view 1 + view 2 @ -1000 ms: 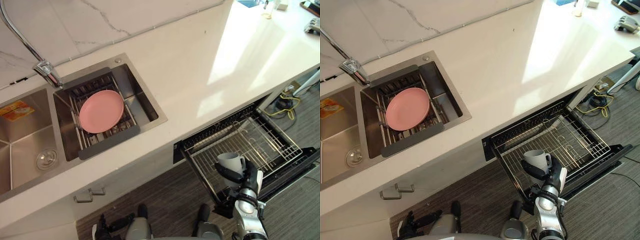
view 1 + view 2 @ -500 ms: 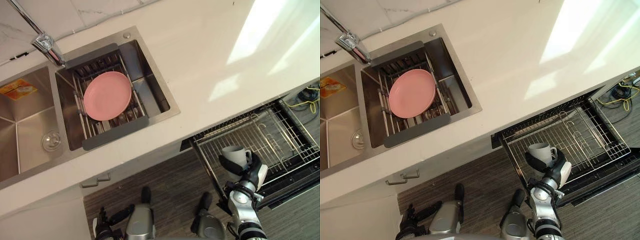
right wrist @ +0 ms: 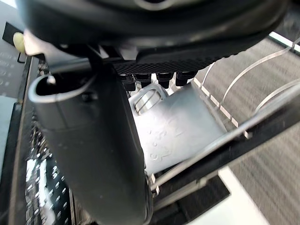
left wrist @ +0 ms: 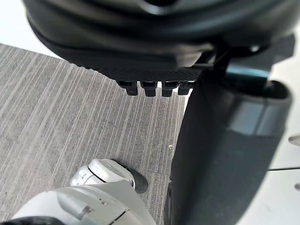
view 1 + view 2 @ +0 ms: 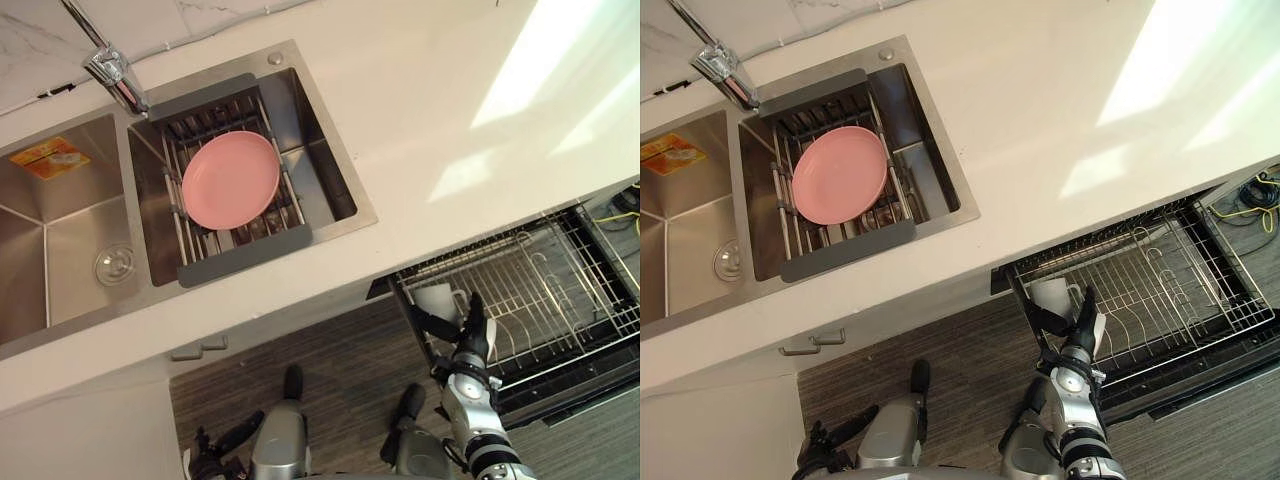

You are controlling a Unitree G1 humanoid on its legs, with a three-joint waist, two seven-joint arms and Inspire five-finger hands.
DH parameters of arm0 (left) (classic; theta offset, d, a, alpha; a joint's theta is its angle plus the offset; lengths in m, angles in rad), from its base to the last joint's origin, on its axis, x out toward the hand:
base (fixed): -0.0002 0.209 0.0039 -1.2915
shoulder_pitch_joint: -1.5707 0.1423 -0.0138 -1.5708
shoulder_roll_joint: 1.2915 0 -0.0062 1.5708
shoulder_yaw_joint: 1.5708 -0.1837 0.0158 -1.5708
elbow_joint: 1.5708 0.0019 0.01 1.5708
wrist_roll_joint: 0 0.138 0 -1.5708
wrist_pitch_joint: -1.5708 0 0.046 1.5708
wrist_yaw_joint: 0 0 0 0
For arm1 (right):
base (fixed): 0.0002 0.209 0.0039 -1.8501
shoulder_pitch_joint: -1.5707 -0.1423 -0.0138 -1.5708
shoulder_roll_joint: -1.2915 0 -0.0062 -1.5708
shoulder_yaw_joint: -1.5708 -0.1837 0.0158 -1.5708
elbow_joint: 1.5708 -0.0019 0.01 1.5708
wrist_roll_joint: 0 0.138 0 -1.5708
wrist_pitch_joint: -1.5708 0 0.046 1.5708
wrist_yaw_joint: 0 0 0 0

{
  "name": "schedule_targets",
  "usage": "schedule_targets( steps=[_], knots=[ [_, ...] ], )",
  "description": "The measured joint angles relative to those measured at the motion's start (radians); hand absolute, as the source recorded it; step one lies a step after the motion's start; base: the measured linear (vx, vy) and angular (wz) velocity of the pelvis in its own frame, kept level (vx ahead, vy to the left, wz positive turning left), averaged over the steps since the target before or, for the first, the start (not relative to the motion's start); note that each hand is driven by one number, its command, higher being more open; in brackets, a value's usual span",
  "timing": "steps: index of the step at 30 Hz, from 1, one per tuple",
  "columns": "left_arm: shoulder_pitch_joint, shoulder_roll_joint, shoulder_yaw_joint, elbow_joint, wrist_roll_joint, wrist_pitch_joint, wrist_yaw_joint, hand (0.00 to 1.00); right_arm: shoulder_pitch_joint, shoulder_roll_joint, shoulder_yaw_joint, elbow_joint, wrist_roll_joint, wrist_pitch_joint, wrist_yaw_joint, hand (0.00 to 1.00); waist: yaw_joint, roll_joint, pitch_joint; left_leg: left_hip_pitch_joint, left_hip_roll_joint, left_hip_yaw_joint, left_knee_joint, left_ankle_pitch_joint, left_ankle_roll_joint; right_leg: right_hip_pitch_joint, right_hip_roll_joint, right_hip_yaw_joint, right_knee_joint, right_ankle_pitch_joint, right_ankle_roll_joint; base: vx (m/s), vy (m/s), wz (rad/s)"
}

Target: Walk over to the sink, pick up the cup, carry it to the dishwasher, place the cup inside the dishwasher, then close the dishwasher door

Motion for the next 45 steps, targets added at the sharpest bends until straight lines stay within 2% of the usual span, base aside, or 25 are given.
schedule_targets(
  steps=[3,7,9,10,12,13,15,18,21,25,27,29,30,31,32,34,36,38,43,45],
  knots=[
    [0.0,-0.008,0.018,0.0,-0.002,0.006,0.015,1.0,0.034,0.007,0.003,-0.031,0.003,-0.002,0.025,1.0,0.002,-0.005,-0.003,0.031,0.004,0.013,-0.015,0.001,-0.001,0.019,0.002,0.007,0.0,-0.004,0.001,0.0,-0.015,-0.08],
    [0.002,-0.008,0.05,0.001,-0.002,0.013,0.02,1.0,0.084,0.032,-0.003,-0.099,0.072,-0.022,0.008,1.0,-0.001,-0.029,-0.02,0.066,0.01,0.035,-0.035,0.003,-0.003,0.033,0.007,0.024,-0.004,-0.005,0.001,0.01,-0.018,-0.15],
    [0.006,-0.009,0.078,0.002,-0.002,0.02,0.025,1.0,0.133,0.072,-0.027,-0.218,0.205,-0.062,0.01,1.0,-0.004,-0.049,-0.058,0.078,0.016,0.051,-0.044,0.003,-0.003,0.035,0.012,0.036,-0.009,-0.005,0.001,0.01,-0.019,-0.15],
    [0.006,-0.009,0.086,0.002,-0.002,0.023,0.025,1.0,0.143,0.086,-0.038,-0.253,0.242,-0.075,0.014,1.0,-0.005,-0.053,-0.069,0.082,0.017,0.054,-0.046,0.002,-0.004,0.036,0.013,0.039,-0.011,-0.005,0.001,0.01,-0.019,-0.16],
    [0.006,-0.013,0.126,0.0,-0.011,0.036,0.023,1.0,0.156,0.127,-0.091,-0.381,0.34,-0.145,0.029,1.0,-0.007,-0.072,-0.096,0.121,0.022,0.079,-0.053,-0.001,-0.007,0.054,0.018,0.062,-0.011,-0.005,0.0,-0.01,-0.013,-0.25],
    [0.006,-0.013,0.131,0.001,-0.012,0.038,0.023,1.0,0.155,0.129,-0.098,-0.393,0.346,-0.151,0.032,1.0,-0.007,-0.074,-0.099,0.125,0.022,0.082,-0.054,-0.001,-0.008,0.056,0.018,0.065,-0.011,-0.005,0.0,-0.03,-0.01,-0.29],
    [0.011,-0.015,0.174,0.004,-0.019,0.058,0.008,1.0,0.155,0.134,-0.168,-0.5,0.39,-0.19,0.065,1.0,-0.009,-0.086,-0.129,0.141,0.029,0.104,-0.057,-0.006,-0.009,0.057,0.023,0.085,-0.011,-0.006,-0.001,-0.04,-0.013,-0.25],
    [0.032,-0.017,0.215,0.013,-0.019,0.098,-0.06,1.0,0.152,0.133,-0.253,-0.616,0.433,-0.196,0.126,1.0,-0.015,-0.088,-0.148,0.161,0.037,0.128,-0.057,-0.014,-0.012,0.061,0.033,0.11,-0.011,-0.006,-0.003,-0.03,-0.017,-0.28],
    [0.061,-0.028,0.243,0.046,-0.046,0.143,-0.133,1.0,0.146,0.129,-0.326,-0.749,0.489,-0.192,0.228,1.0,-0.03,-0.087,-0.168,0.183,0.054,0.157,-0.047,-0.025,-0.02,0.068,0.049,0.133,-0.011,-0.006,-0.008,-0.01,-0.013,-0.28],
    [0.074,-0.045,0.29,0.047,-0.082,0.163,-0.171,1.0,0.146,0.112,-0.373,-0.891,0.582,-0.148,0.422,1.0,-0.043,-0.084,-0.184,0.169,0.079,0.155,0.032,-0.069,-0.029,0.088,0.068,0.135,-0.011,-0.013,-0.018,-0.01,-0.013,-0.05],
    [0.074,-0.045,0.291,0.047,-0.078,0.164,-0.178,1.0,0.146,0.112,-0.36,-0.931,0.628,-0.095,0.526,1.0,-0.044,-0.082,-0.196,0.144,0.087,0.142,0.068,-0.086,-0.029,0.09,0.073,0.124,-0.011,-0.015,-0.021,-0.04,-0.011,0.14],
    [0.073,-0.046,0.289,0.044,-0.075,0.164,-0.173,1.0,0.147,0.106,-0.314,-0.945,0.655,-0.027,0.626,1.0,-0.05,-0.079,-0.203,0.113,0.088,0.12,0.097,-0.099,-0.015,0.101,0.066,0.086,-0.011,-0.019,-0.022,-0.05,0.015,0.65],
    [0.073,-0.045,0.288,0.045,-0.055,0.164,-0.162,1.0,0.151,0.1,-0.269,-0.944,0.654,0.031,0.68,1.0,-0.061,-0.074,-0.203,0.087,0.104,0.164,0.119,-0.107,-0.009,0.121,0.055,0.03,-0.011,-0.026,-0.016,-0.04,0.024,0.89],
    [0.073,-0.046,0.288,0.046,-0.051,0.163,-0.16,1.0,0.152,0.097,-0.256,-0.944,0.654,0.042,0.687,1.0,-0.063,-0.072,-0.203,0.082,0.108,0.174,0.122,-0.107,-0.008,0.125,0.053,0.017,-0.01,-0.028,-0.015,-0.04,0.02,1.09],
    [0.073,-0.051,0.284,0.049,-0.038,0.157,-0.159,1.0,0.151,0.076,-0.198,-0.934,0.644,0.075,0.712,1.0,-0.059,-0.061,-0.212,0.06,0.12,0.212,0.138,-0.102,-0.004,0.127,0.04,-0.019,-0.003,-0.034,-0.007,-0.01,0.061,0.83],
    [0.073,-0.061,0.274,0.053,-0.035,0.15,-0.159,1.0,0.144,0.028,-0.1,-0.907,0.614,0.114,0.749,1.0,-0.042,-0.04,-0.224,0.039,0.113,0.225,0.156,-0.077,-0.001,0.126,0.017,-0.044,0.013,-0.038,0.005,0.02,0.116,0.58],
    [0.073,-0.06,0.258,0.066,-0.018,0.136,-0.168,1.0,0.116,0.004,0.031,-0.851,0.587,0.166,0.796,1.0,-0.005,-0.039,-0.225,0.053,0.072,0.23,0.14,-0.065,0.003,0.137,-0.022,-0.048,0.019,-0.032,0.017,0.07,0.136,0.15],
    [0.074,-0.045,0.223,0.084,-0.017,0.13,-0.197,1.0,0.089,0.003,0.088,-0.821,0.571,0.198,0.81,1.0,0.002,-0.04,-0.225,0.073,0.036,0.229,0.118,-0.057,0.015,0.151,-0.054,-0.051,0.019,-0.026,0.027,0.09,0.144,0.2],
    [0.085,-0.006,0.171,0.102,0.001,0.115,-0.296,1.0,0.066,-0.002,0.094,-0.794,0.572,0.208,0.778,1.0,0.011,-0.048,-0.221,0.091,-0.035,0.213,0.097,-0.078,0.048,0.152,-0.137,-0.052,0.089,-0.03,0.035,0.04,0.145,0.19],
    [0.084,0.01,0.149,0.108,-0.001,0.124,-0.316,1.0,0.065,-0.013,0.093,-0.784,0.571,0.207,0.767,1.0,0.011,-0.056,-0.22,0.092,-0.057,0.207,0.095,-0.088,0.063,0.128,-0.173,-0.052,0.158,-0.045,0.014,0.01,0.158,0.16]
  ],
)
